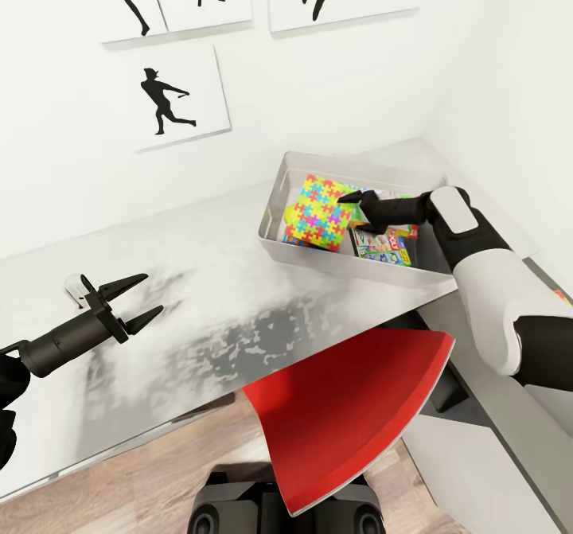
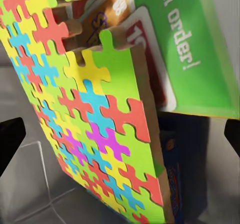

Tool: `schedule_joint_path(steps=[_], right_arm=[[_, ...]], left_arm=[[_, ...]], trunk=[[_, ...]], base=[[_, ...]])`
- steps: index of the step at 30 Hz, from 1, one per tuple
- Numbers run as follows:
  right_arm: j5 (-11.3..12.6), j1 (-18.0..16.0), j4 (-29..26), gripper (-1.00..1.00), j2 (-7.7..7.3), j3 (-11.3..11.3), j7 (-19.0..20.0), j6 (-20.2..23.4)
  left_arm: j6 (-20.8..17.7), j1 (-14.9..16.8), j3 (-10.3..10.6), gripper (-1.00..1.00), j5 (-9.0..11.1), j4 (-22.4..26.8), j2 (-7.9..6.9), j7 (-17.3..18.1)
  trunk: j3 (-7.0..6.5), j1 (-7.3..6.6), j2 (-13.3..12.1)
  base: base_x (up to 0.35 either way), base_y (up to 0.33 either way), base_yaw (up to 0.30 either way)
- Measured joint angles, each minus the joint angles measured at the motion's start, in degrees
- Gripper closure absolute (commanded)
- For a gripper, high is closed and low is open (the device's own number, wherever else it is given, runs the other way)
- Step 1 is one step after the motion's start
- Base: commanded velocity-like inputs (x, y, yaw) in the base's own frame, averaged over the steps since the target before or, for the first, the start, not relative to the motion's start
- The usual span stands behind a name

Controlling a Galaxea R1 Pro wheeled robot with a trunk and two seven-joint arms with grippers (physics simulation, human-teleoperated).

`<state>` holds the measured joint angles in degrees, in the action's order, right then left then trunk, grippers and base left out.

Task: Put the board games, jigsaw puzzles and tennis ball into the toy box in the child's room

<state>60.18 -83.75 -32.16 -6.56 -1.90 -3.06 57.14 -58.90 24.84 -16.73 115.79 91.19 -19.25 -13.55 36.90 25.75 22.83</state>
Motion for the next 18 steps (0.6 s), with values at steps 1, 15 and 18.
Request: schedule_joint_path(steps=[1,15,18], right_arm=[[0.0,0.1,-0.5,-1.00,-0.01,0.0,-0.4,0.1],[1.0,2.5,-11.9,-1.00,-1.16,0.4,-4.4,2.8],[2.5,4.1,-17.1,-1.00,-1.98,0.8,-4.5,2.8]], left_arm=[[0.0,0.0,0.0,-1.00,0.0,0.0,0.00,0.0],[0.0,0.0,0.0,-1.00,0.0,0.0,0.00,0.1],[0.0,0.0,0.0,-1.00,0.0,0.0,0.00,0.1]], trunk=[[0.00,0.00,0.0],[0.00,0.00,0.0],[0.00,0.00,0.0]], base=[[0.000,0.000,0.000],[0.000,0.000,0.000],[0.000,0.000,0.000]])
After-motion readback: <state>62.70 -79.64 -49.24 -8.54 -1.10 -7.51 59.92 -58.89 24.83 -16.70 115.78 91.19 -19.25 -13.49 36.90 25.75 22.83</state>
